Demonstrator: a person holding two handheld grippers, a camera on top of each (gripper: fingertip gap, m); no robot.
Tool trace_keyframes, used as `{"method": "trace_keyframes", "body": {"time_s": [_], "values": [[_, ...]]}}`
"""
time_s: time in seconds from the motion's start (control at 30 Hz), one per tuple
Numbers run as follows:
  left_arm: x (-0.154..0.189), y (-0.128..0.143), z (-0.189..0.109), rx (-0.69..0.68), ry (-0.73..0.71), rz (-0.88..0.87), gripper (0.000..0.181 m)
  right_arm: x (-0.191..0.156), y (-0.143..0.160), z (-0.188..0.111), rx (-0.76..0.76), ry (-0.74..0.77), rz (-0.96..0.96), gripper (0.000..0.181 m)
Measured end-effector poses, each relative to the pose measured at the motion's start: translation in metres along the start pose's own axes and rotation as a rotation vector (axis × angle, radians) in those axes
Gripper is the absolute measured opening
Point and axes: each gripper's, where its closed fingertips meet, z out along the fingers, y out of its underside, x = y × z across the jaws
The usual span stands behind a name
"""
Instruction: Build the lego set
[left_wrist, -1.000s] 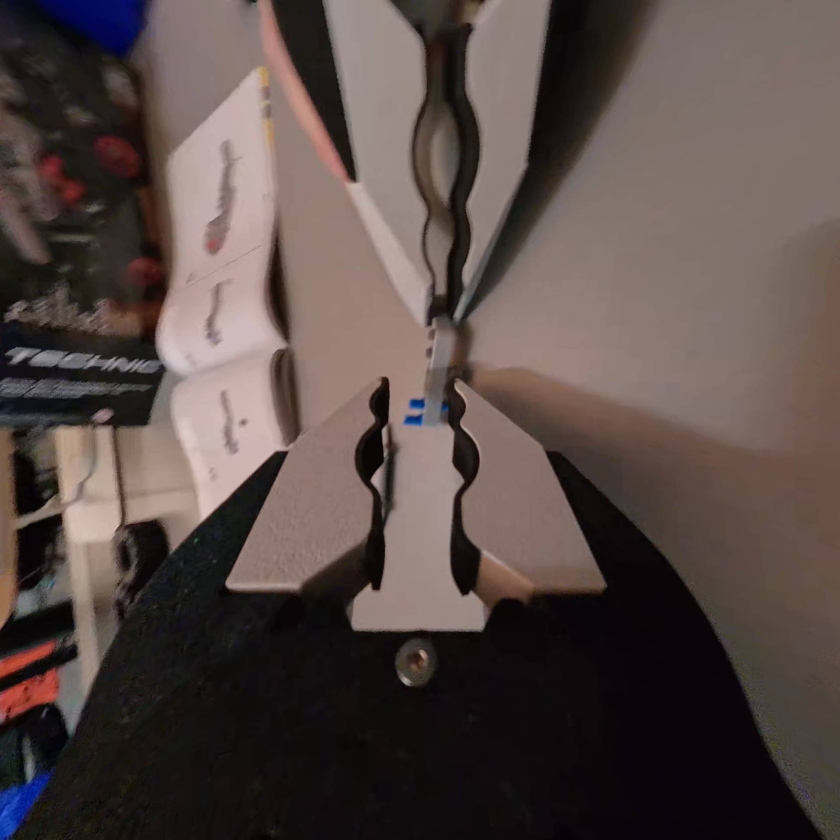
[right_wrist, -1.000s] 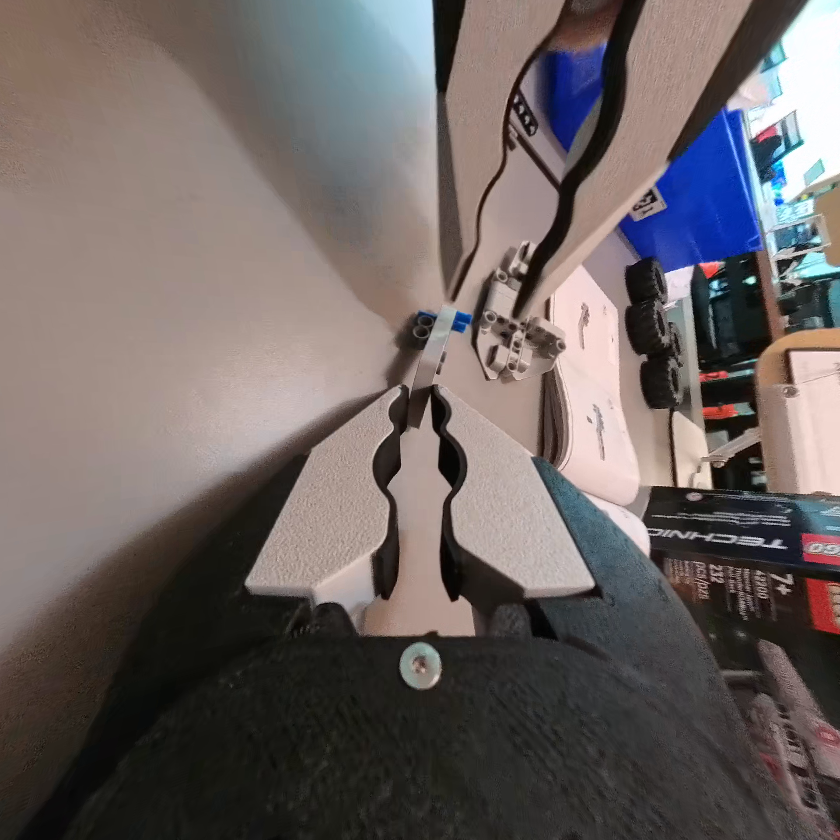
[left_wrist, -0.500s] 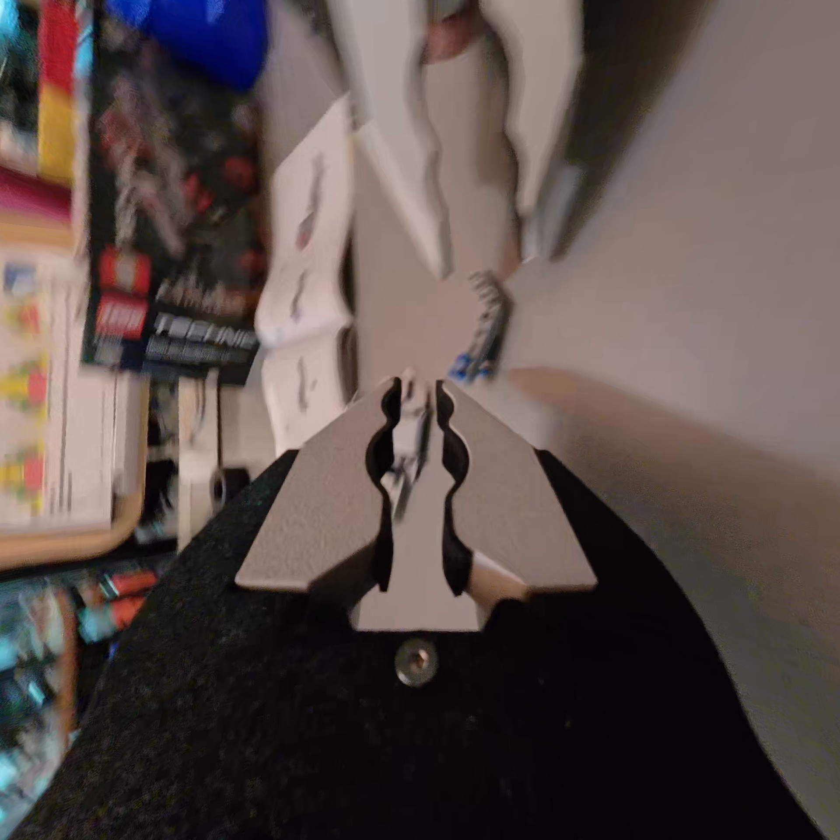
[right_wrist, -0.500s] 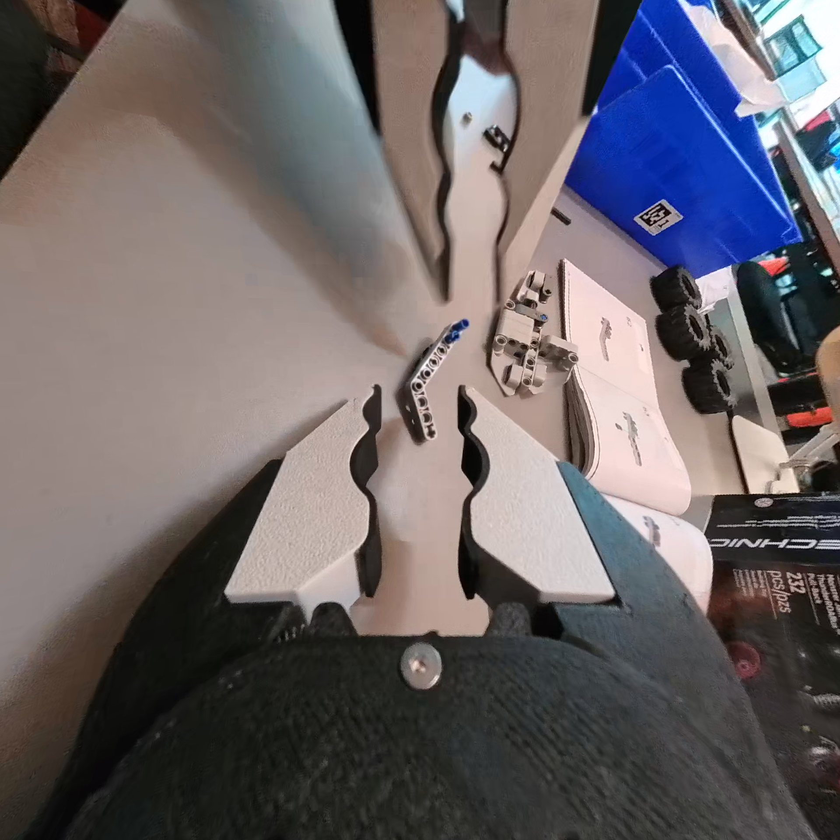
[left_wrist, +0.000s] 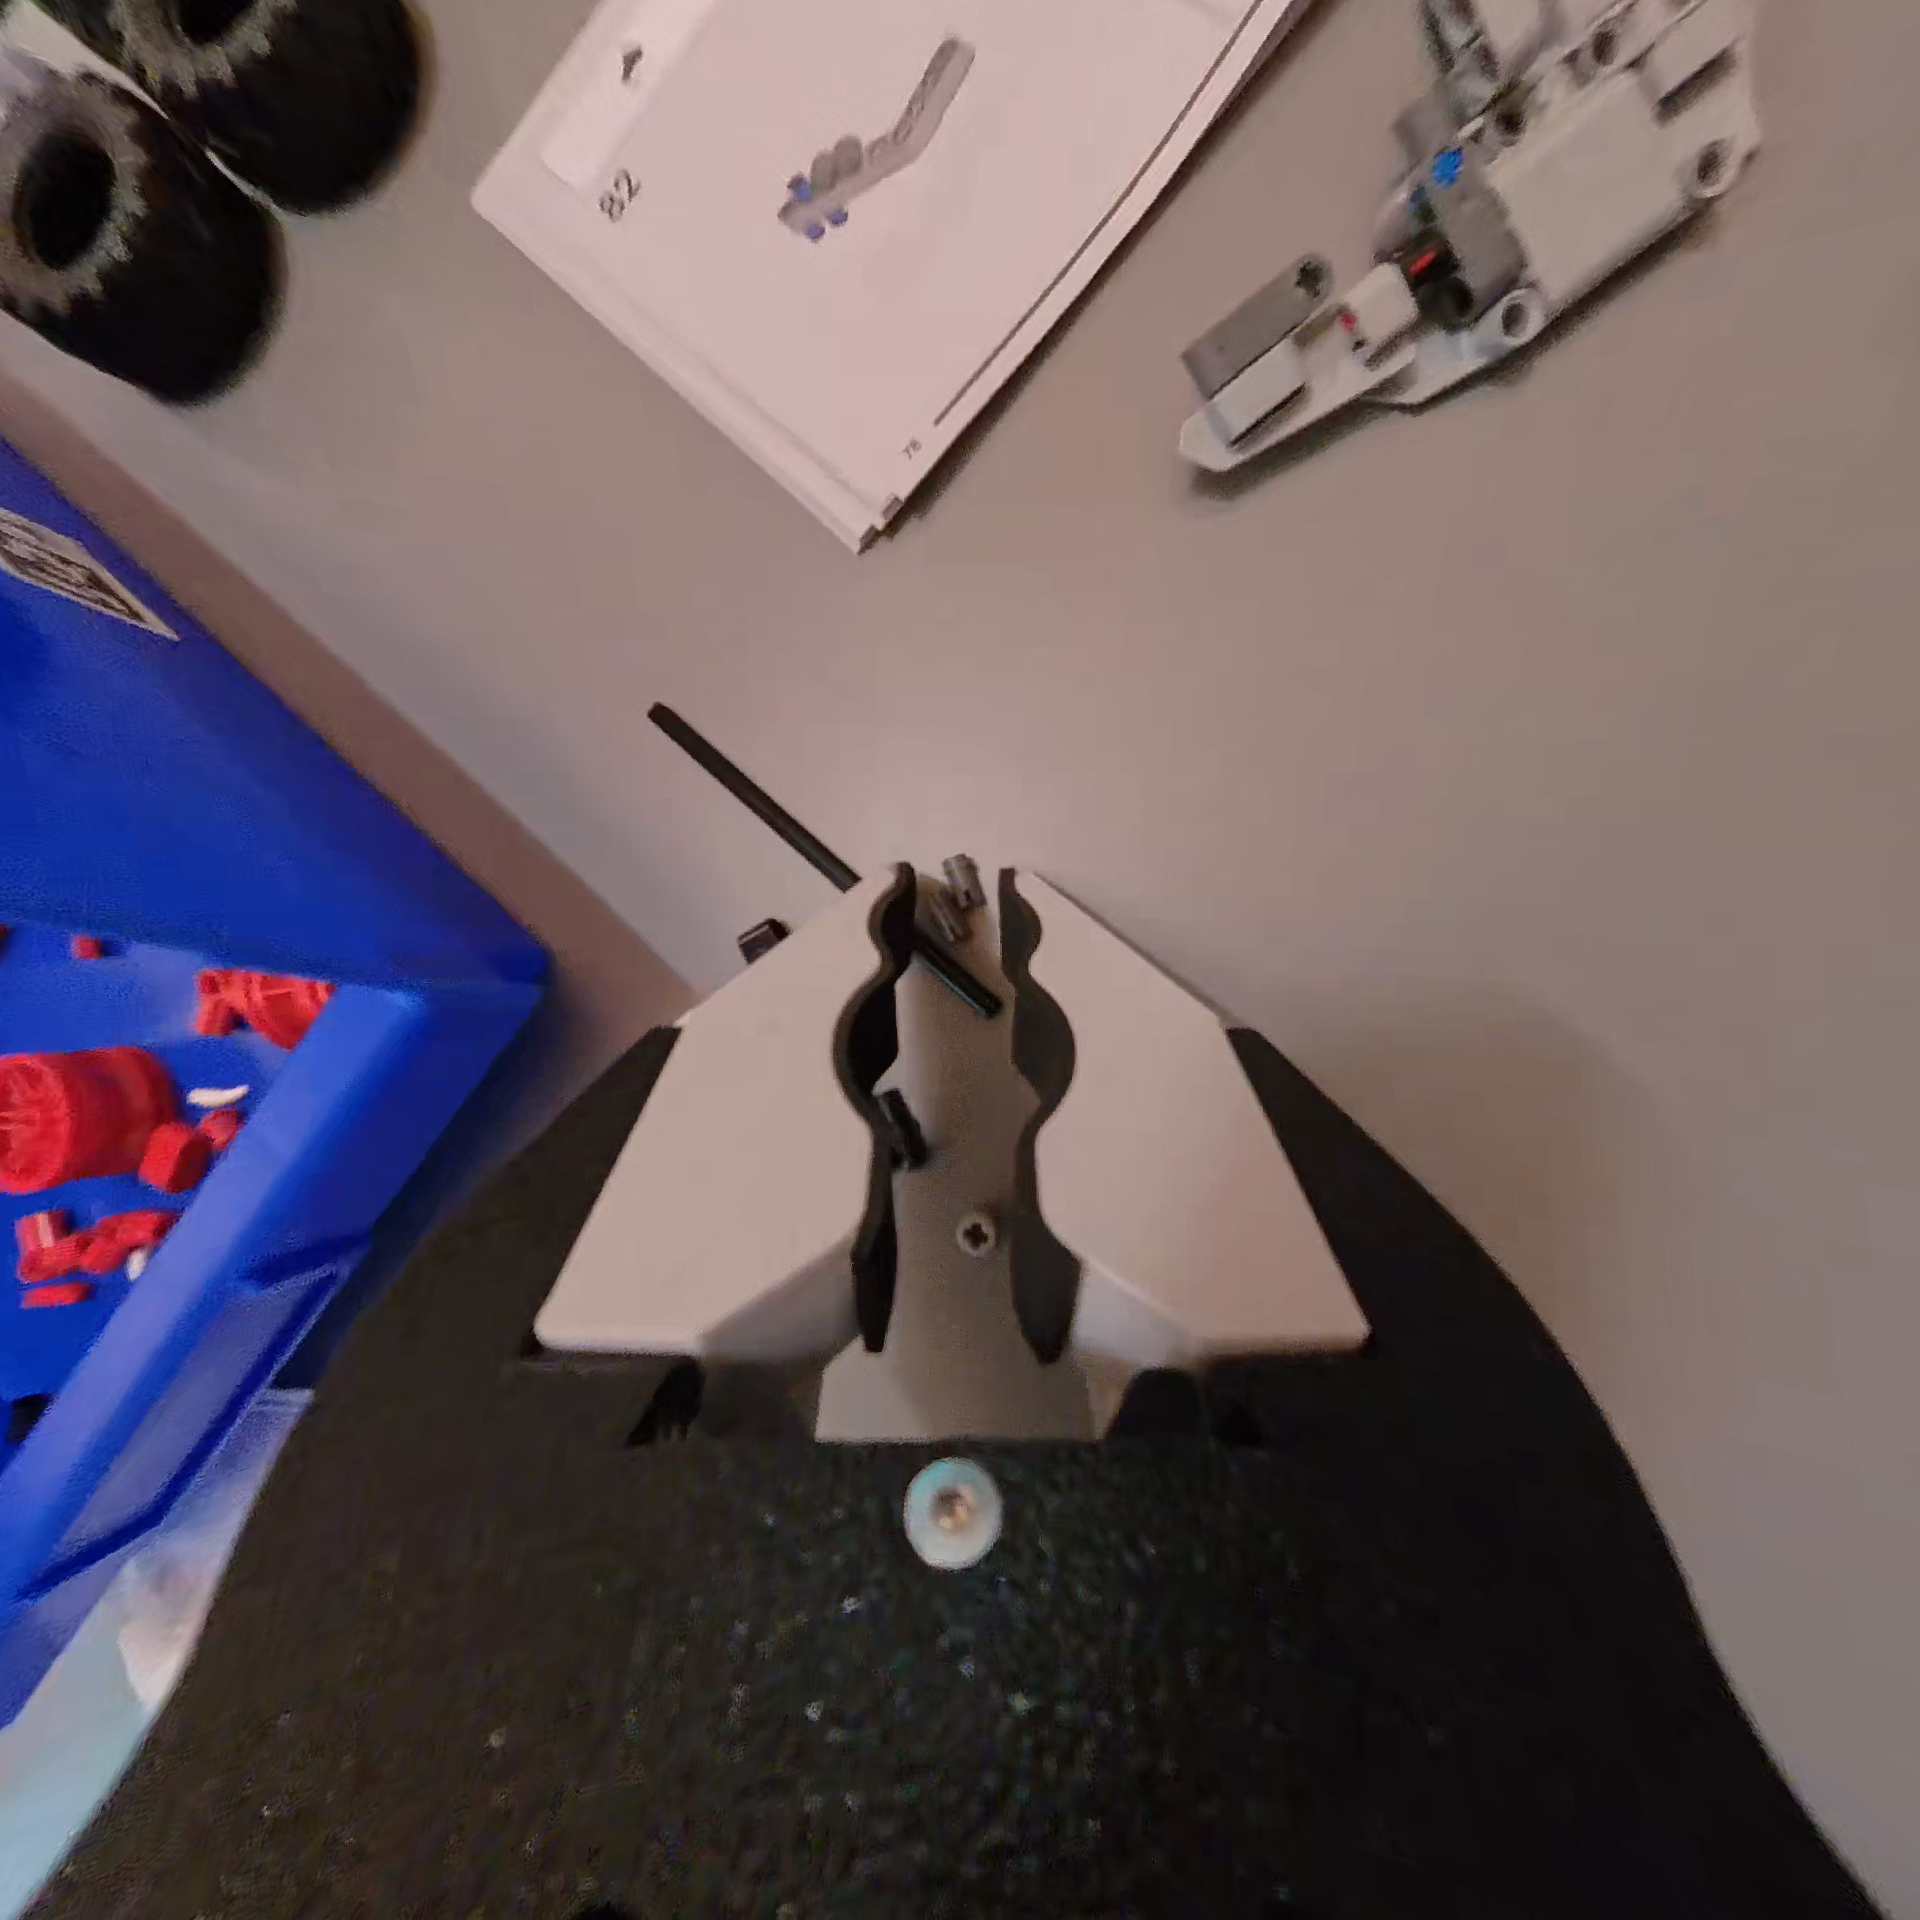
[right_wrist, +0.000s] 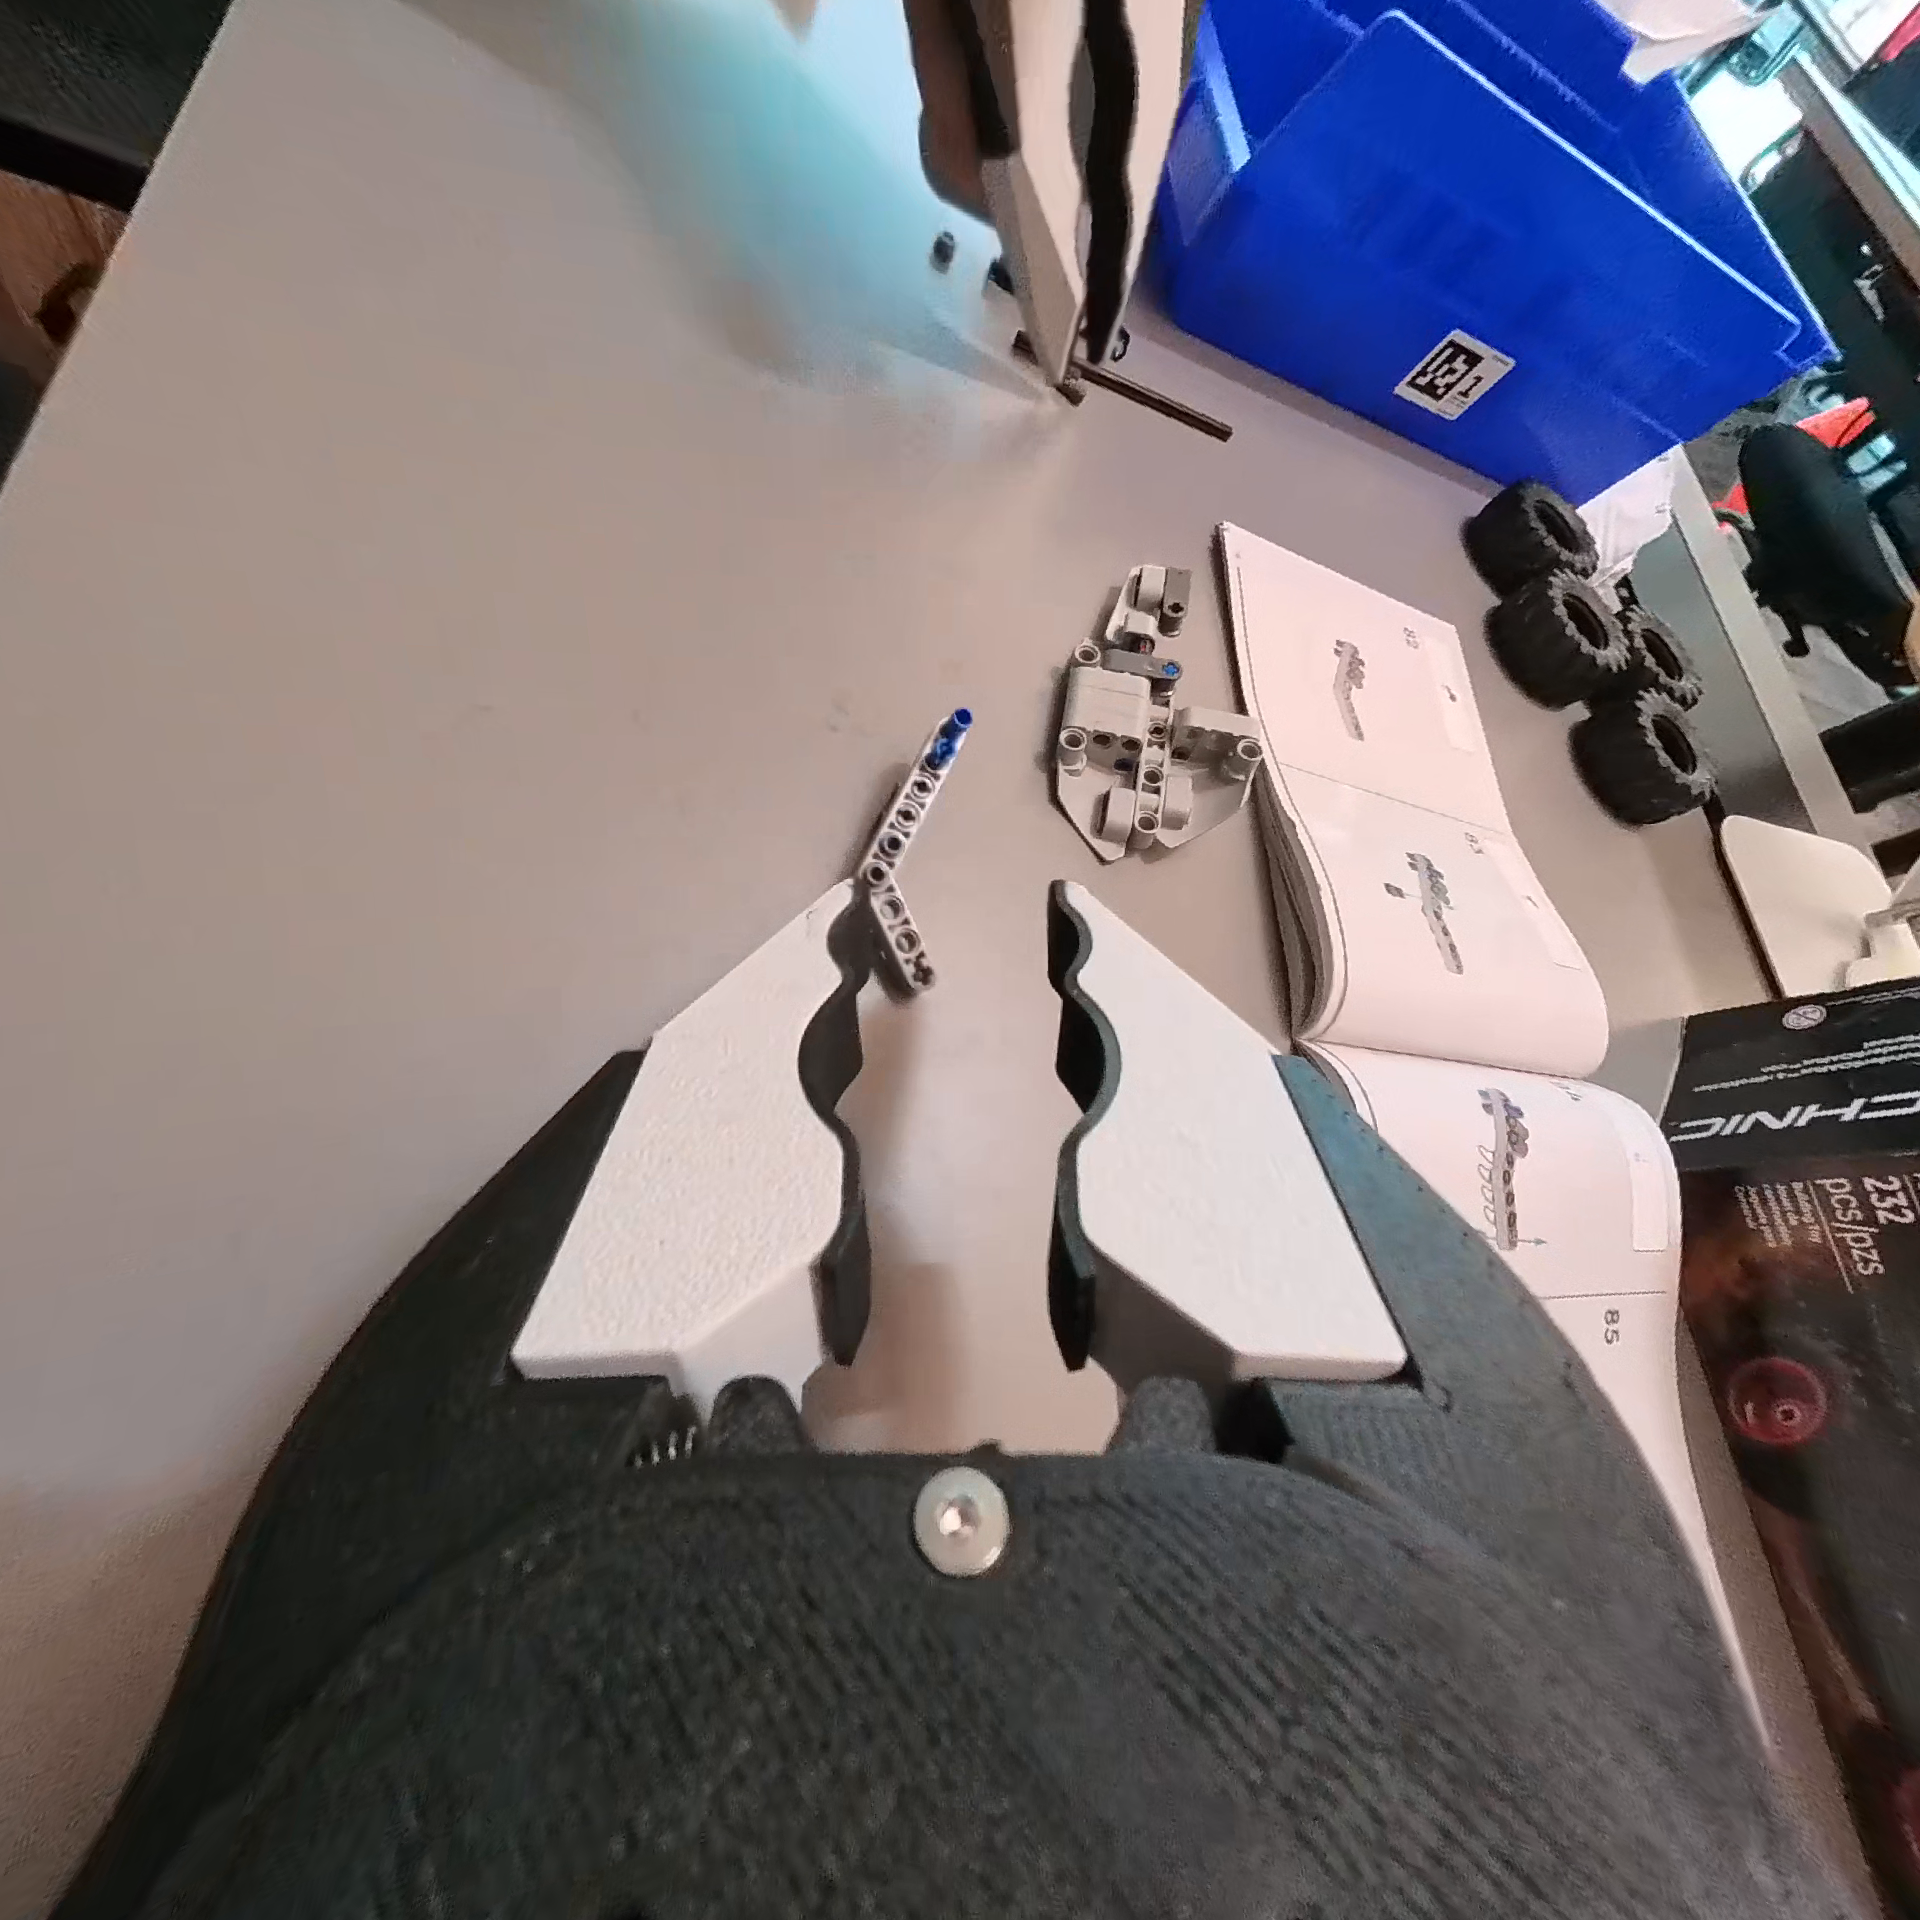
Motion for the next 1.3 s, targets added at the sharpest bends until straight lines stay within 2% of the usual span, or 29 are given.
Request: {"method": "trace_keyframes", "body": {"time_s": [0.1,0.37,0.57,0.77,0.93,1.03,1.17,1.3], "values": [[0.002,-0.004,0.005,0.025,0.041,-0.062,0.001,0.000,-0.002,0.001,-0.007,-0.001,-0.006,0.033],[0.005,-0.007,0.005,0.088,0.012,-0.092,0.000,0.013,-0.005,-0.002,0.023,-0.007,0.081,0.034],[0.024,-0.048,-0.019,0.361,0.001,-0.010,0.001,0.026,-0.020,-0.003,0.127,-0.047,0.255,0.036],[0.053,-0.091,-0.054,0.663,0.178,-0.064,0.000,0.036,-0.034,-0.008,0.253,-0.081,0.413,0.034],[0.072,-0.121,-0.079,0.897,0.360,-0.110,0.000,0.037,-0.035,-0.009,0.297,-0.110,0.508,0.033],[0.090,-0.142,-0.099,1.087,0.498,-0.083,0.000,0.038,-0.047,-0.014,0.405,-0.170,0.628,0.033],[0.098,-0.163,-0.120,1.264,0.717,-0.192,0.000,0.042,-0.057,-0.019,0.510,-0.240,0.773,0.035],[0.110,-0.179,-0.132,1.363,0.905,-0.259,0.000,0.041,-0.088,-0.031,0.721,-0.397,0.917,0.032]]}}
